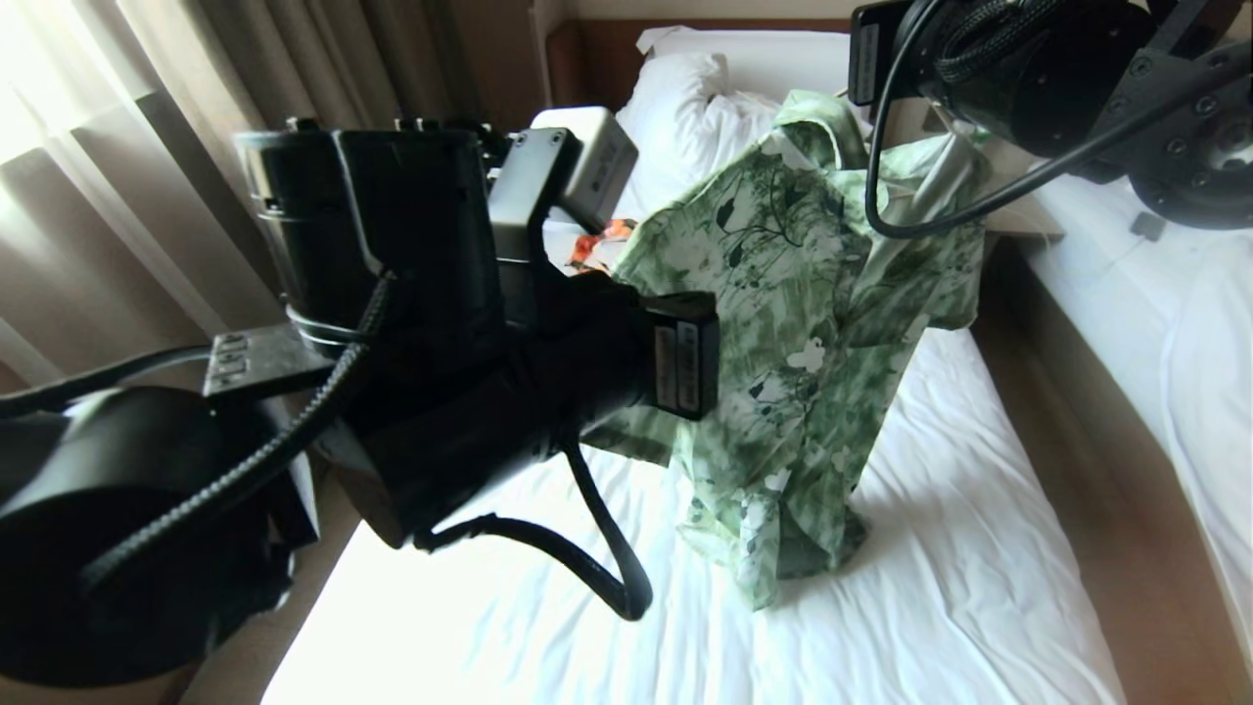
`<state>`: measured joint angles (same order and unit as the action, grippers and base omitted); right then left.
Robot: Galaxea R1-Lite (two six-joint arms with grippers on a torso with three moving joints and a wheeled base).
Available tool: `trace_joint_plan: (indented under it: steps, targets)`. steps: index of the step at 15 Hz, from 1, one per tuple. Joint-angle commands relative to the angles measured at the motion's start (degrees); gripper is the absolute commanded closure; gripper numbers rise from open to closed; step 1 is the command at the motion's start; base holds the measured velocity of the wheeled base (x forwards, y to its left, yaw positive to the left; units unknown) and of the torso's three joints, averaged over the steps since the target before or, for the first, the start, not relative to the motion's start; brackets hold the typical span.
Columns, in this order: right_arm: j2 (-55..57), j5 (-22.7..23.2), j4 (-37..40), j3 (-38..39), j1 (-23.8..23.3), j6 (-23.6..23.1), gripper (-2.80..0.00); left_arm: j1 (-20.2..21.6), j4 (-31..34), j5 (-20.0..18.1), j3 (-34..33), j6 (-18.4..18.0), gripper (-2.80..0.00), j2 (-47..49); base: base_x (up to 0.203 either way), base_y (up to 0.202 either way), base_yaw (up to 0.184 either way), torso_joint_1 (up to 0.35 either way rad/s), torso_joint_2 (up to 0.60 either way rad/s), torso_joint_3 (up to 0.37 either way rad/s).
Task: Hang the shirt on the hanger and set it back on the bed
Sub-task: Take the clothes hanger out of the clothes
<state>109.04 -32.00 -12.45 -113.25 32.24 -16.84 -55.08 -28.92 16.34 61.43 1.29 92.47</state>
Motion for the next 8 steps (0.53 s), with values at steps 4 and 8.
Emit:
trace_joint_plan:
  steps: [4,8]
  targets:
    - [0.5,-0.1,0.1,0.1,-1.8,0.0,0.00,-8.6,-1.7,7.5,8.7,-2.0,0.00,16.3,0.000,0.000,0.000,0.000,0.00,0.000]
    - [1.3,-0.2,0.4,0.5,-4.0,6.0,0.00,-8.8,-9.5,7.9,15.4,-3.8,0.00,23.0,0.000,0.000,0.000,0.000,0.00,0.000]
